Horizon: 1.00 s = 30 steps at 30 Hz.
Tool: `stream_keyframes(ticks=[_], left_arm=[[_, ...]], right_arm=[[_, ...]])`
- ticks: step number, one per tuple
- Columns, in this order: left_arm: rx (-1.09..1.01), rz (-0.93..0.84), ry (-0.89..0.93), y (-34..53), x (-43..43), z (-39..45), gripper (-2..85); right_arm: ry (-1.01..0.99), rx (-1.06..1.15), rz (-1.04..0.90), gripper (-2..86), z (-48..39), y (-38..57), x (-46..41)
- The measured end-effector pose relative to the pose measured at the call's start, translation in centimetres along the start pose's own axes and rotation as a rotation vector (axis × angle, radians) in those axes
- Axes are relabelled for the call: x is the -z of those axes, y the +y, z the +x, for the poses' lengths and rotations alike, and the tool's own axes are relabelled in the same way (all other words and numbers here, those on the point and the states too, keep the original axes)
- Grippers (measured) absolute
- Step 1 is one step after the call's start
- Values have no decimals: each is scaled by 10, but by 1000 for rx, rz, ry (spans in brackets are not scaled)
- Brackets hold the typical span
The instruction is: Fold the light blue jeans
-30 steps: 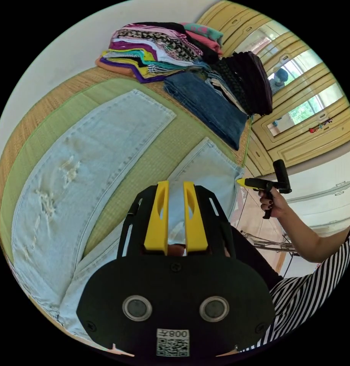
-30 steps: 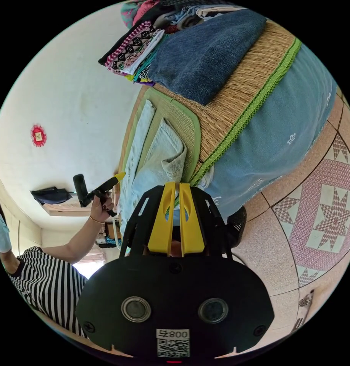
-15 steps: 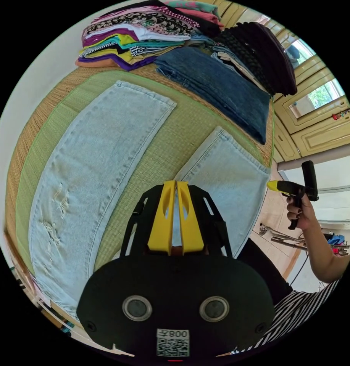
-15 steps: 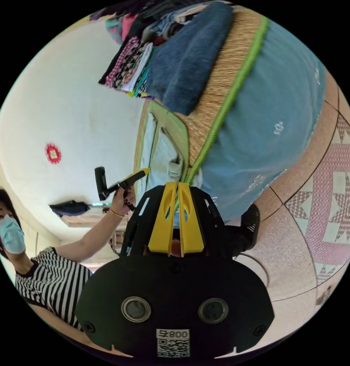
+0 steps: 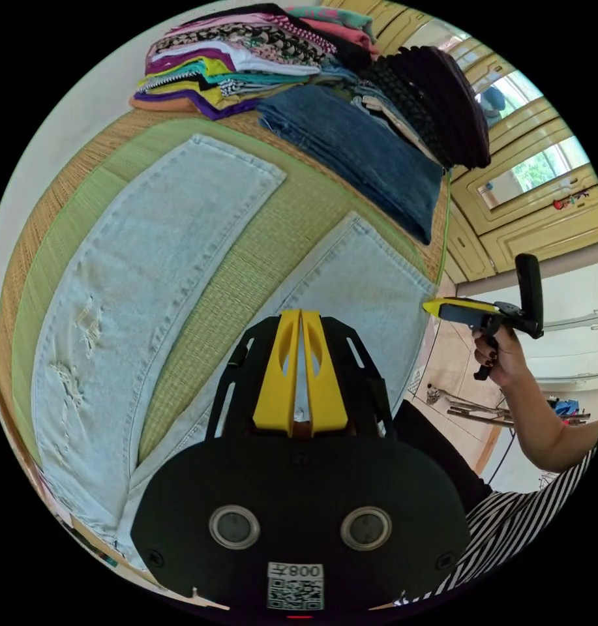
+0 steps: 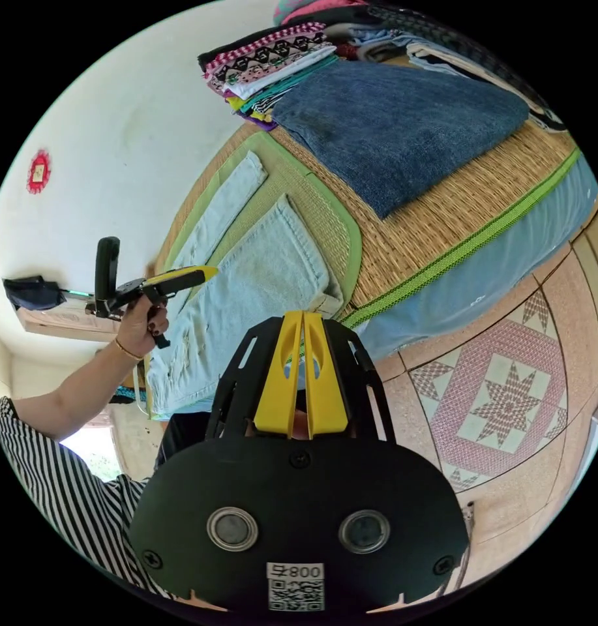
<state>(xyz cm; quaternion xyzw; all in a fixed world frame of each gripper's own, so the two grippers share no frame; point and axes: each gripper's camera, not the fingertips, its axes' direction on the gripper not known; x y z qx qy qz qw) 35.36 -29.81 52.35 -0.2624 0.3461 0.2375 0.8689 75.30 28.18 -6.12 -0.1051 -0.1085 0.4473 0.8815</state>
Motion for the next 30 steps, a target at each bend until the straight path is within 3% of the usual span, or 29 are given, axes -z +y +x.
stream_keyframes(ticks=[7, 9, 17, 20, 25, 30], left_arm=[[289, -51, -126, 20, 6, -80, 8], [325, -24, -63, 32, 5, -90, 4], [239, -30, -58, 68, 15, -91, 1], [248, -35, 28, 83, 20, -102, 1], [241, -14, 9, 109, 28, -108, 1], [313, 129, 103, 166, 63, -128, 0]], right_arm=[[59, 150, 44, 0, -77, -27, -10], [72, 201, 49, 1, -100, -47, -20], [194, 361, -20, 0, -201, -151, -105], [249, 375, -41, 0, -227, -174, -132], [287, 341, -84, -3, -246, -199, -165], [343, 369, -83, -1, -274, -197, -167]])
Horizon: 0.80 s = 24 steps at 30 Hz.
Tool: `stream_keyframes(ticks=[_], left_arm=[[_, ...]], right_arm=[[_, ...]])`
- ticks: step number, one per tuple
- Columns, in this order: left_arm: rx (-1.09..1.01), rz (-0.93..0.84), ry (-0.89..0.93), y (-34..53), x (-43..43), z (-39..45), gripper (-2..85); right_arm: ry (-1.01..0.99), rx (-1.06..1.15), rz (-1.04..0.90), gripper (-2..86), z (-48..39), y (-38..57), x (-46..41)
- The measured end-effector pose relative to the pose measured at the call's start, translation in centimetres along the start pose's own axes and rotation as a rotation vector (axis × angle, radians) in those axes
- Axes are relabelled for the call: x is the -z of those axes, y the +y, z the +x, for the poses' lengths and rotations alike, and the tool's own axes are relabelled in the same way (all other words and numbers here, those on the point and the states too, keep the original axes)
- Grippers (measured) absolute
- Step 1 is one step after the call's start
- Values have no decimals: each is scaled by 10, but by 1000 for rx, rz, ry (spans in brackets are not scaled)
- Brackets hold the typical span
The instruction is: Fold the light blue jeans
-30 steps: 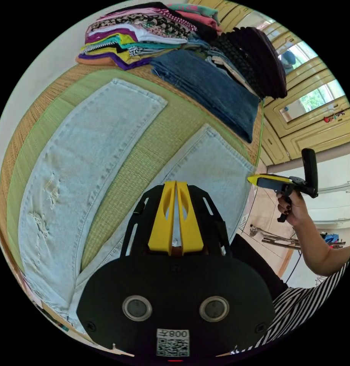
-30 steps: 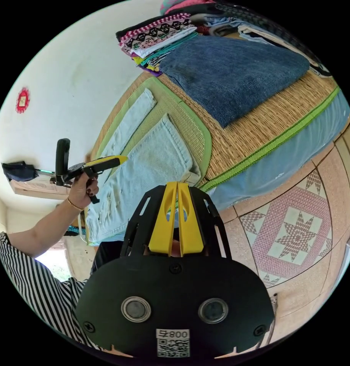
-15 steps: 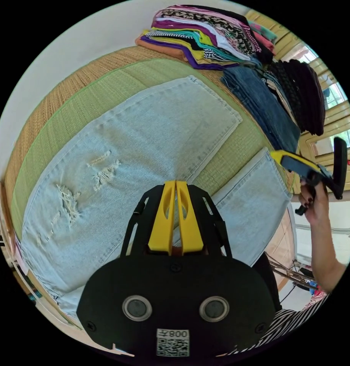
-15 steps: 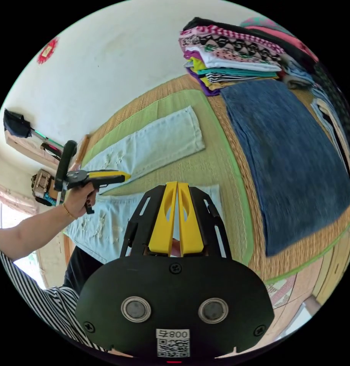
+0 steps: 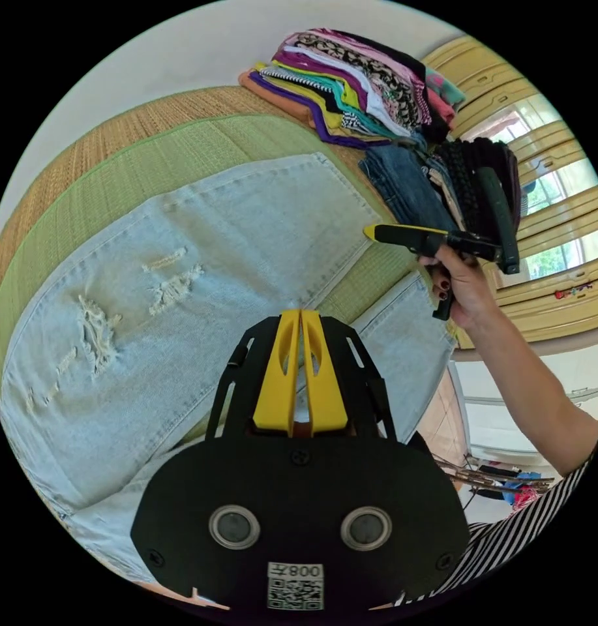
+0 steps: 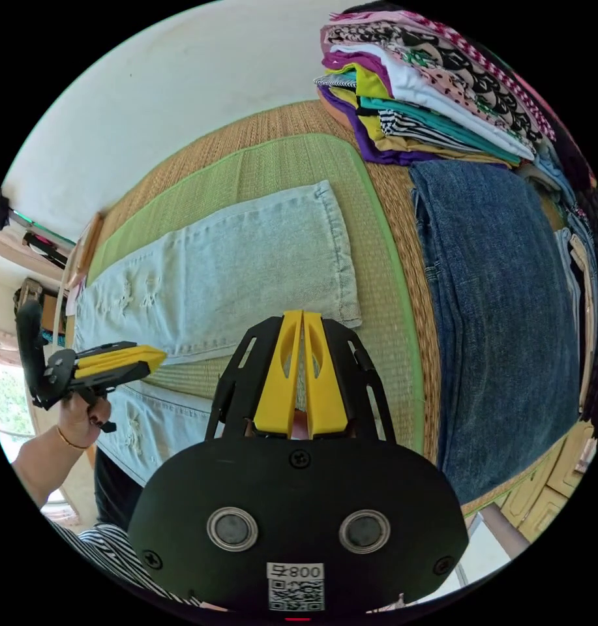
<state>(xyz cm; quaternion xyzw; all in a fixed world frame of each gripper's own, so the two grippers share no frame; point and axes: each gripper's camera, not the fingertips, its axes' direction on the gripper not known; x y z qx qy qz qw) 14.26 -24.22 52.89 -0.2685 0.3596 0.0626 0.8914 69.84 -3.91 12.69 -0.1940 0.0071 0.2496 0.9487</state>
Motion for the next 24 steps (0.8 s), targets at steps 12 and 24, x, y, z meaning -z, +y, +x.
stream_keyframes(ticks=[12, 24], left_arm=[[355, -11, -71, 196, 83, -126, 1], [713, 18, -299, 392, 193, -243, 1]], right_arm=[[-75, 129, -71, 1, -90, 62, -11], [-221, 523, -93, 1, -324, 24, -21]])
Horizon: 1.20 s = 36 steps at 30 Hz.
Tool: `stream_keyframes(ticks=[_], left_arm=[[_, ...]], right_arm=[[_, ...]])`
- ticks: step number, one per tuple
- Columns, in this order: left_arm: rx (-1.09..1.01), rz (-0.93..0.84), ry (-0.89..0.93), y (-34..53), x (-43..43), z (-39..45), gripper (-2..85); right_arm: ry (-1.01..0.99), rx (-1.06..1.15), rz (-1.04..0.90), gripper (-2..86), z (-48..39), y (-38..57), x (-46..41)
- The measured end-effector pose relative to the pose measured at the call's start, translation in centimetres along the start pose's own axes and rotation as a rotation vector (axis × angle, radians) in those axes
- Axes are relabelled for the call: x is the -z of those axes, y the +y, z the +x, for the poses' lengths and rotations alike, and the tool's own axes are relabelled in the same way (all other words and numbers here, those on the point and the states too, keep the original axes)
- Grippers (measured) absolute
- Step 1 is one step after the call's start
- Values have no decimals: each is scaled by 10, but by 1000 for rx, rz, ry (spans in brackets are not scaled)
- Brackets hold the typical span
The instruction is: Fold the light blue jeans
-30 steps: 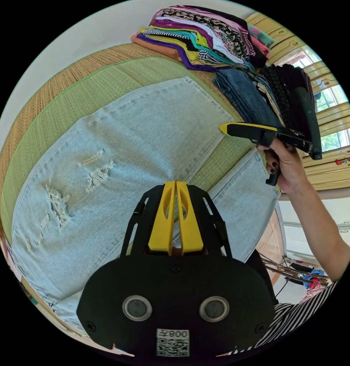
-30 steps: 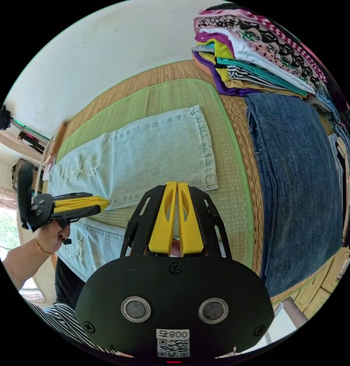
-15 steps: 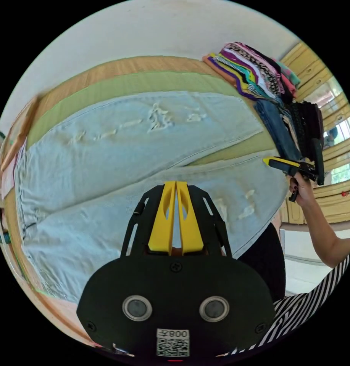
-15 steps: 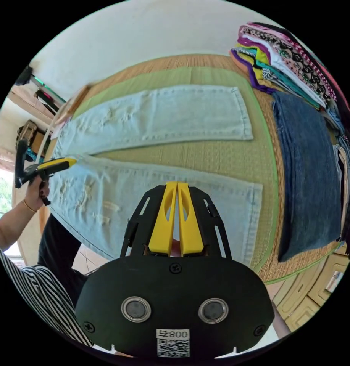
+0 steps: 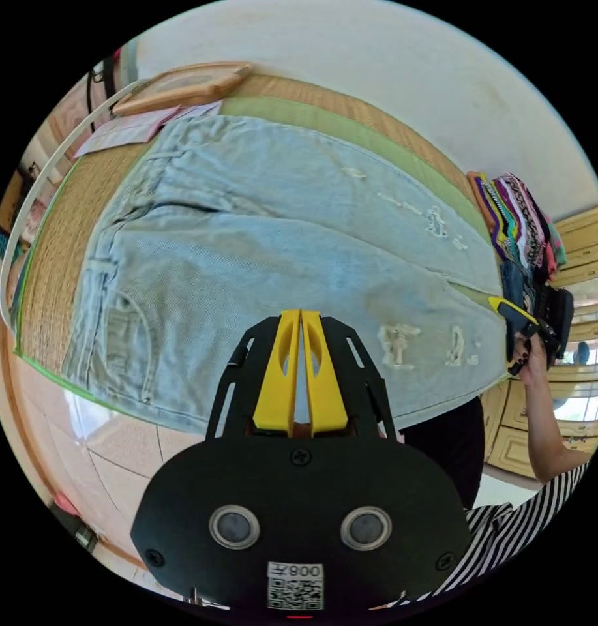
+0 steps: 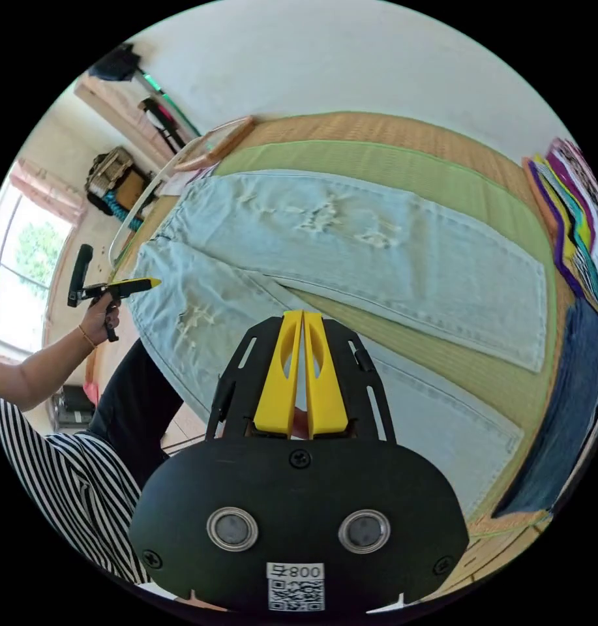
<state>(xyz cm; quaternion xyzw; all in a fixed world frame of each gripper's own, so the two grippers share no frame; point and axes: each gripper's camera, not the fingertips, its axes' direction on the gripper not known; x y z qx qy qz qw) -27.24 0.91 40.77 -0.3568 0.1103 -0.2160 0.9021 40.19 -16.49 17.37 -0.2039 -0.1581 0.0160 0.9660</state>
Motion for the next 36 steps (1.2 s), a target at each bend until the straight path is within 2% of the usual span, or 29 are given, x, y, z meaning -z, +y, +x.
stream_keyframes(ticks=[1, 2, 4, 7, 9, 14, 20, 31, 36], left_arm=[[-13, 54, 80, 9, 4, -18, 1], [-8, 36, 127, 15, 5, -32, 1], [-32, 35, 140, 23, 10, -47, 1], [-62, 54, 127, 30, 16, -63, 2], [-79, 53, 117, 33, 19, -73, 2], [-148, 64, 75, 43, 31, -98, 1], [-131, 81, 73, 56, 42, -131, 2], [-150, 4, 39, 69, 63, -179, 1], [-146, -18, 104, 82, 75, -203, 0]], right_arm=[[-20, 34, -20, 1, -21, -18, -15], [-42, 60, -51, 1, -40, -34, -31], [-55, 81, -121, 1, -61, -49, -59], [-17, 74, -249, 0, -80, -53, -103], [-20, 49, -205, 0, -84, -53, -104], [71, 23, -285, 1, -110, -70, -117], [189, -9, -342, 1, -145, -75, -127], [212, -40, -301, 1, -176, -24, -98], [172, -55, -250, 2, -176, -1, -92]])
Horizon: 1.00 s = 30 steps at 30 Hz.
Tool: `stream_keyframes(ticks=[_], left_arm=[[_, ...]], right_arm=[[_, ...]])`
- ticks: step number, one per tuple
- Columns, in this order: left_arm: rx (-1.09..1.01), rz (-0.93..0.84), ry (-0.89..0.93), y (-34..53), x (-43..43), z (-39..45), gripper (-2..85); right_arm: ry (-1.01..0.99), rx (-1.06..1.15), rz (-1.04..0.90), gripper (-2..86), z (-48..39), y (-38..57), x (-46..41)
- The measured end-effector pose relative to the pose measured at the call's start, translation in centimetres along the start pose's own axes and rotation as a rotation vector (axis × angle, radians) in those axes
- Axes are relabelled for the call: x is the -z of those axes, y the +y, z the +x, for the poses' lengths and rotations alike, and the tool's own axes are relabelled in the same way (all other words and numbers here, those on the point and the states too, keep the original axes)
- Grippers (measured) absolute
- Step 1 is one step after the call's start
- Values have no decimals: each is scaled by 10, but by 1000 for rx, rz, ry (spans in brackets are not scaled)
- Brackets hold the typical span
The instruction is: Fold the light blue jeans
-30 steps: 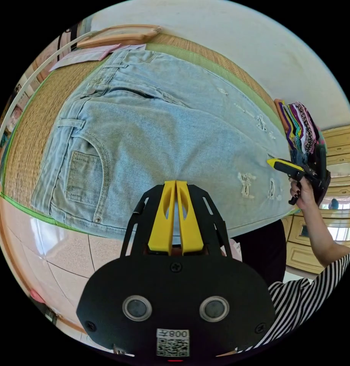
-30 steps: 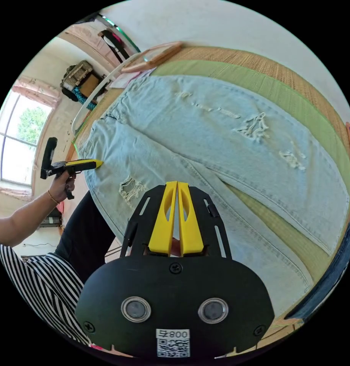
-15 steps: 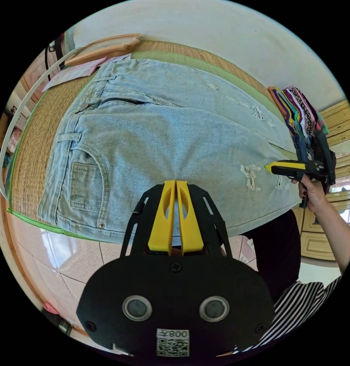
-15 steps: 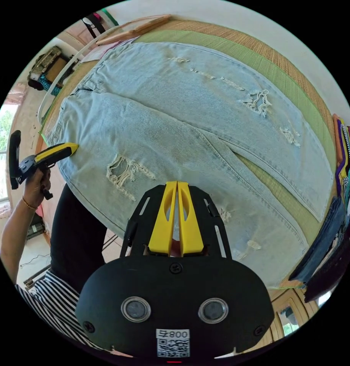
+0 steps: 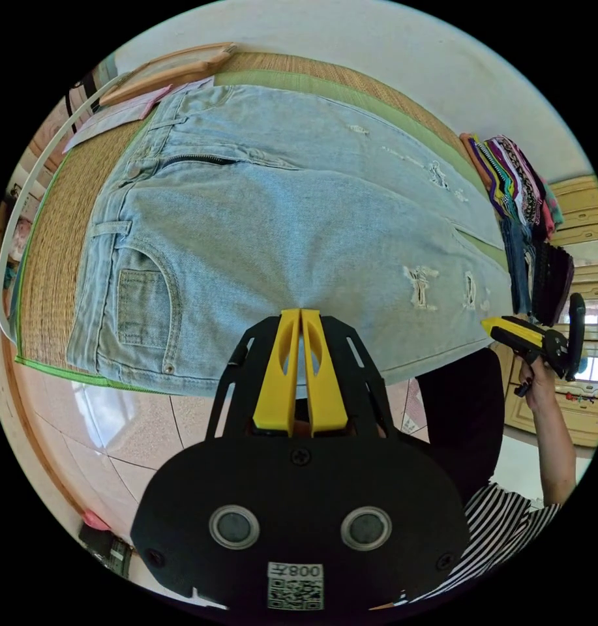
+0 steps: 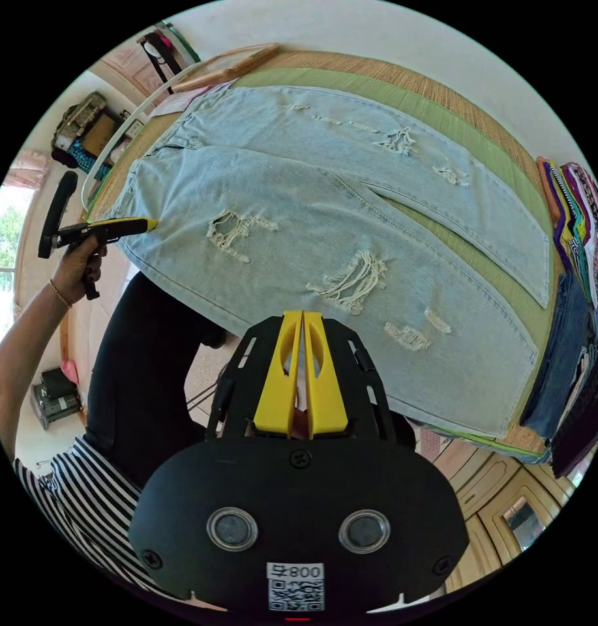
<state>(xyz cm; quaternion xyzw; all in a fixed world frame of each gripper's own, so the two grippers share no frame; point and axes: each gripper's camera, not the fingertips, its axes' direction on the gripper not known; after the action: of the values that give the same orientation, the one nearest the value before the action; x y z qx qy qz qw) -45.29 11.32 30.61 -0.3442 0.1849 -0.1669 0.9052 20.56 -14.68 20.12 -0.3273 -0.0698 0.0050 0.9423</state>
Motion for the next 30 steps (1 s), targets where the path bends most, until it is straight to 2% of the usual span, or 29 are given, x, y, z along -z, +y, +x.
stream_keyframes(ticks=[5, 13, 22, 26, 30], left_arm=[[60, 112, 133, 23, 32, -40, 1], [133, 186, 148, 33, 65, -108, 1], [188, 328, 39, 8, 96, -176, 1], [153, 259, -91, -2, 85, -194, 1], [131, 268, -77, 6, 76, -204, 1]], right_arm=[[-87, 58, 72, 4, -9, -4, 0], [-147, 158, 61, 21, -43, -74, -24], [-156, 394, 169, 62, -116, -185, -10], [-151, 531, 205, 72, -175, -245, -16], [-102, 621, 190, 78, -220, -285, -39]])
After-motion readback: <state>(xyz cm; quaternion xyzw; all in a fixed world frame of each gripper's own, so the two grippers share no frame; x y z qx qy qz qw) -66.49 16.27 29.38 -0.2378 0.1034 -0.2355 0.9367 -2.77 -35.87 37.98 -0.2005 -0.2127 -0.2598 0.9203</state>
